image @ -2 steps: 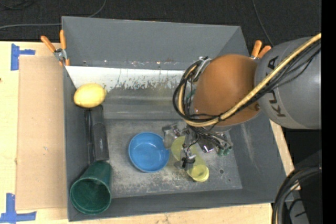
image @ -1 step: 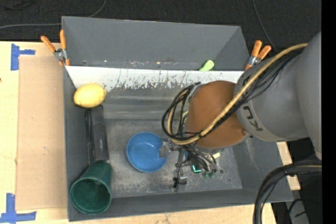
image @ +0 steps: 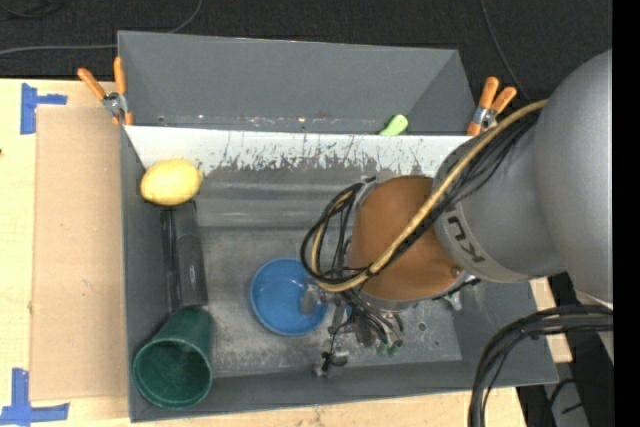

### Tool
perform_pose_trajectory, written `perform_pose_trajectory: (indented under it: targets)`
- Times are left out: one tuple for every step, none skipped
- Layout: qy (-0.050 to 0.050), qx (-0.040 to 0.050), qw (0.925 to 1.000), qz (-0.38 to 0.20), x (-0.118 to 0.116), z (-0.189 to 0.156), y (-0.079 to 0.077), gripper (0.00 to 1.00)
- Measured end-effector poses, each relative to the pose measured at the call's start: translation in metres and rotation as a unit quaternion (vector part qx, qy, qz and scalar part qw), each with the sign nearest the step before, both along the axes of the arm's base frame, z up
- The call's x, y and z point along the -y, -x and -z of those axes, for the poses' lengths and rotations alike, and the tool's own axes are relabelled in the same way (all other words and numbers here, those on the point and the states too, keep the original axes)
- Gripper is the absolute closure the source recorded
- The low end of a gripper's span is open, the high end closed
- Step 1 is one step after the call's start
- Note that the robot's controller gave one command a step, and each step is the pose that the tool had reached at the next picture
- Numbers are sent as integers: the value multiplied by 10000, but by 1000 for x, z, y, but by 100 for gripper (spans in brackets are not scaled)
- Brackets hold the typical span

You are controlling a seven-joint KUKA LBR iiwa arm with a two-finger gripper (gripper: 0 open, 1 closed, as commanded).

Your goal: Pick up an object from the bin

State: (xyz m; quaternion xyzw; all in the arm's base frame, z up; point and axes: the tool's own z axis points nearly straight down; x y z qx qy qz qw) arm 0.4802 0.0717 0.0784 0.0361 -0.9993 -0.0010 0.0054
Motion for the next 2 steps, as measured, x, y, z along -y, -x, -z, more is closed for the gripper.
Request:
perform_pose_trajectory:
  targets:
    - [3,-5,10000,34,20,9,-42,100]
    - [2,-6,10000,40,20,9,-42,100]
